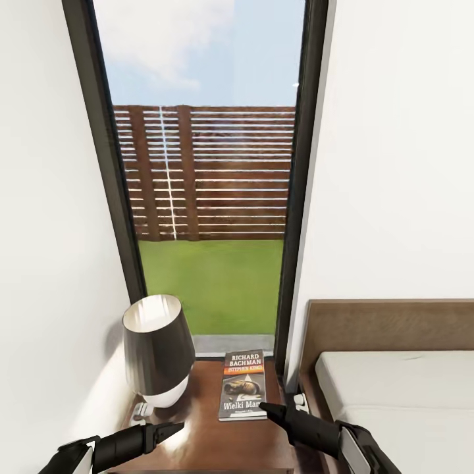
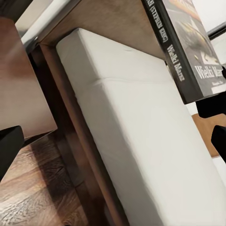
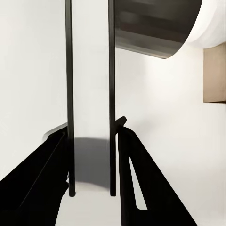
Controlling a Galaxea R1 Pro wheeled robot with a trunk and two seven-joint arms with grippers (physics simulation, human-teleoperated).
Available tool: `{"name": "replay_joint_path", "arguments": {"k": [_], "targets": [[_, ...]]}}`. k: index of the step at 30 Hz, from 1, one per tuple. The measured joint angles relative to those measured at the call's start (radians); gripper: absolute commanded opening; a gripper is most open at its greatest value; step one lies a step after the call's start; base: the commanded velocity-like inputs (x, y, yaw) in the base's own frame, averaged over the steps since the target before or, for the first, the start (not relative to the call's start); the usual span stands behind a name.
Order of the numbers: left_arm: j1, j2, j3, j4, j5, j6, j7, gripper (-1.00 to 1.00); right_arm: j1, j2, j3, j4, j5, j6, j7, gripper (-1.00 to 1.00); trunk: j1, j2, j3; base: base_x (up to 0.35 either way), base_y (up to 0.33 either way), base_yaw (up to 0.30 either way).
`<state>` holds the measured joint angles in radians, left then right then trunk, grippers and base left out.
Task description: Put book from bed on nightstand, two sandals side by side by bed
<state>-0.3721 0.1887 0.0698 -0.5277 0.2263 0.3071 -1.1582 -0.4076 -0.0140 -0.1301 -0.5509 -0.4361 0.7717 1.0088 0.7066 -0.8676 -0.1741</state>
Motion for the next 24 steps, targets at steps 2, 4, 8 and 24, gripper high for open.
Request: {"name": "replay_joint_path", "arguments": {"k": [2,4,8,24], "targets": [[0.0,0.0,0.0,0.0,0.0,0.0,0.0,1.0,0.0,0.0,0.0,0.0,0.0,0.0,0.0,-1.0,0.008,-0.014,-0.006,0.0,0.0,0.0],[0.0,0.0,0.0,0.0,0.0,0.0,0.0,1.0,0.0,0.0,0.0,0.0,0.0,0.0,0.0,-1.0,0.015,-0.028,-0.013,0.0,0.0,0.0],[0.0,0.0,0.0,0.0,0.0,0.0,0.0,1.0,0.0,0.0,0.0,0.0,0.0,0.0,0.0,-1.0,0.031,-0.056,-0.025,0.0,0.0,0.0],[0.0,0.0,0.0,0.0,0.0,0.0,0.0,1.0,0.0,0.0,0.0,0.0,0.0,0.0,0.0,-1.0,0.092,-0.168,-0.075,0.0,0.0,0.0]]}}
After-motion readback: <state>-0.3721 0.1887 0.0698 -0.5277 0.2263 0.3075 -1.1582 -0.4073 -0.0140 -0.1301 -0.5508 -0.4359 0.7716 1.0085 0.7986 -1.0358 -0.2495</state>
